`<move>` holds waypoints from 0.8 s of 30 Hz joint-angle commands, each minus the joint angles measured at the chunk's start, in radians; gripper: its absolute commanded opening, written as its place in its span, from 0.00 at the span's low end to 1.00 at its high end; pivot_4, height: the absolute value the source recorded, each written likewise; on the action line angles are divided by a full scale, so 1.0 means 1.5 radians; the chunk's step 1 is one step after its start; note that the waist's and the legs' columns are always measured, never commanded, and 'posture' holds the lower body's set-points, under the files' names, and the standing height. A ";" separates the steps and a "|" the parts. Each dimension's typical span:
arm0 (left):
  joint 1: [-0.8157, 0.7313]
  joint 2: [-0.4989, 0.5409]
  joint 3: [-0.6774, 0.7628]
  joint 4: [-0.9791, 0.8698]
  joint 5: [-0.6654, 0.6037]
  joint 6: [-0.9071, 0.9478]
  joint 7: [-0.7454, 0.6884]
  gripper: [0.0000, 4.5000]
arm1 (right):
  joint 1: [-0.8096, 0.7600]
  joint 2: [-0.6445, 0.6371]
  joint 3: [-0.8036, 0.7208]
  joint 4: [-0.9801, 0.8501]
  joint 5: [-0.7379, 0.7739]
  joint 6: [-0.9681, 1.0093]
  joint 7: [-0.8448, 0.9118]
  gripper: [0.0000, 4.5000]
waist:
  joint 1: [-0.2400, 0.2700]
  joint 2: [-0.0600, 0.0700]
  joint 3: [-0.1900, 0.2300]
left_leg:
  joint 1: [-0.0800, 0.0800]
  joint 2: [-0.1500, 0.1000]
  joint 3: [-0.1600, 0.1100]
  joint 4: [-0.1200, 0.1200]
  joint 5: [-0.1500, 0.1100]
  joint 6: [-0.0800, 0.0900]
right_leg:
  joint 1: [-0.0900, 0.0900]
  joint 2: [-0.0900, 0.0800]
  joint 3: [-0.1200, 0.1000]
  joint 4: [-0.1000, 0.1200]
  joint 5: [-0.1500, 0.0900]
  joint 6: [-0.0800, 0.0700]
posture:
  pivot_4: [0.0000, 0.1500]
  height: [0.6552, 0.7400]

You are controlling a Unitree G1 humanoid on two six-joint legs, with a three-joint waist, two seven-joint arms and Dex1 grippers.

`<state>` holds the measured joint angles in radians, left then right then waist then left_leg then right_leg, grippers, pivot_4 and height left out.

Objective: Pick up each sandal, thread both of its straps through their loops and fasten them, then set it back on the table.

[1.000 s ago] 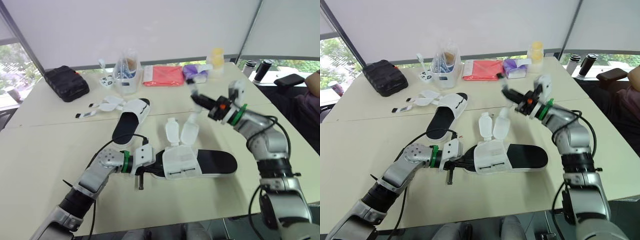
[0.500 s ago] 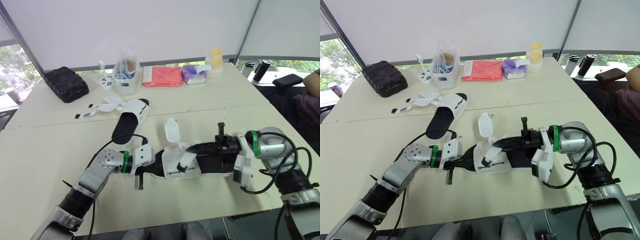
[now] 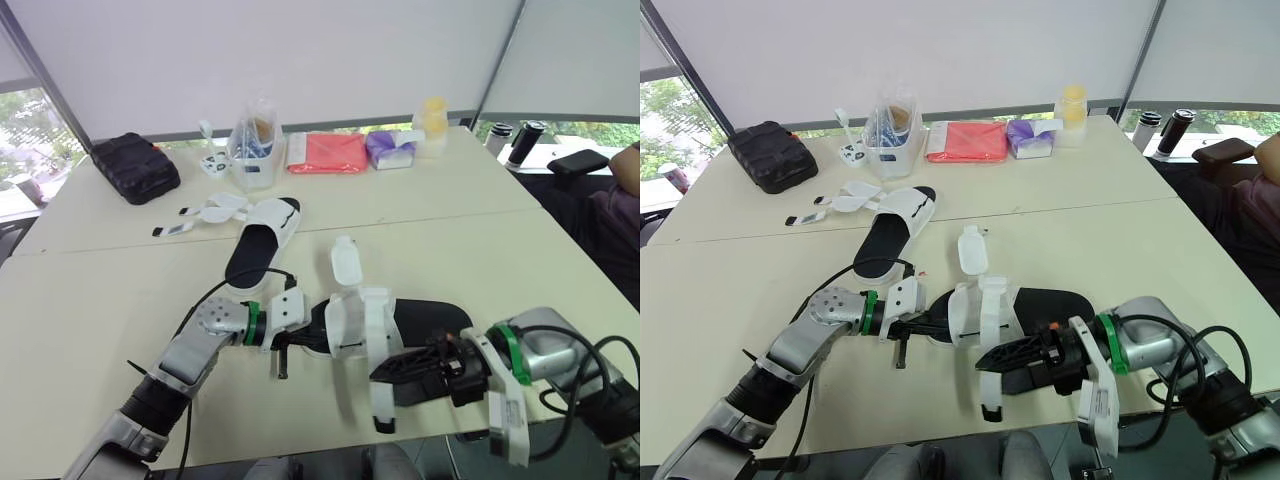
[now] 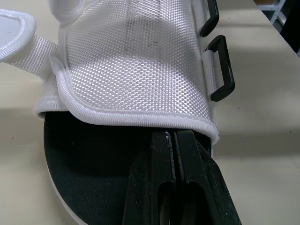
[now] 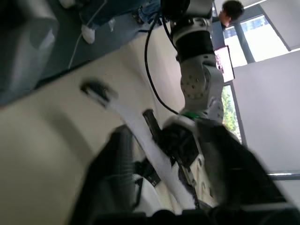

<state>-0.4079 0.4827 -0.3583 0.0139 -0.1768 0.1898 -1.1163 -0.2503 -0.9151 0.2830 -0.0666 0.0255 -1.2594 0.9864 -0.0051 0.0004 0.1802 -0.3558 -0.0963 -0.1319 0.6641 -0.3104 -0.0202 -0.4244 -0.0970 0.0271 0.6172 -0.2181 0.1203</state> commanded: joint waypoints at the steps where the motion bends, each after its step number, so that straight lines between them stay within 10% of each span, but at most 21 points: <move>1: 0.011 -0.002 -0.017 0.016 0.012 0.010 -0.007 0.00 | 0.080 -0.029 -0.046 -0.041 -0.033 0.010 -0.038 0.89 | 0.005 0.000 0.000 | 0.000 0.000 0.000 0.000 0.000 0.000 | 0.000 0.000 0.000 0.000 0.000 0.000 | 1.00 1.00; 8: 0.015 -0.008 -0.014 0.016 0.012 0.007 -0.005 0.00 | 0.225 -0.063 -0.186 0.050 -0.022 0.146 -0.119 0.89 | 0.011 0.000 0.000 | 0.001 0.000 0.001 0.000 0.000 0.001 | 0.001 0.000 0.001 0.000 0.000 0.000 | 1.00 1.00; 17: 0.011 -0.011 -0.010 0.015 0.011 0.006 -0.003 0.00 | 0.522 -0.216 -0.316 -0.397 0.806 0.992 -0.183 0.89 | 0.012 0.000 -0.001 | 0.000 0.002 0.000 0.000 -0.001 0.002 | 0.003 0.000 0.000 -0.002 0.000 0.000 | 1.00 1.00; 24: 0.008 -0.023 -0.014 0.015 0.021 0.003 0.014 0.00 | 0.405 -0.115 -0.215 -0.389 0.829 1.167 -0.273 0.89 | 0.015 -0.005 -0.002 | 0.000 0.002 -0.001 0.001 -0.001 0.002 | 0.004 0.000 -0.002 -0.004 0.000 0.000 | 1.00 1.00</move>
<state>-0.4026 0.4497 -0.3595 0.0278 -0.1715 0.1872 -1.1029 0.3721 -1.1063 -0.0593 -0.6481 1.2560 0.4527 0.6025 0.0175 -0.0068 0.1768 -0.3559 -0.0931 -0.1329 0.6654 -0.3122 -0.0170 -0.4191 -0.0971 0.0248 0.6107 -0.2183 0.1205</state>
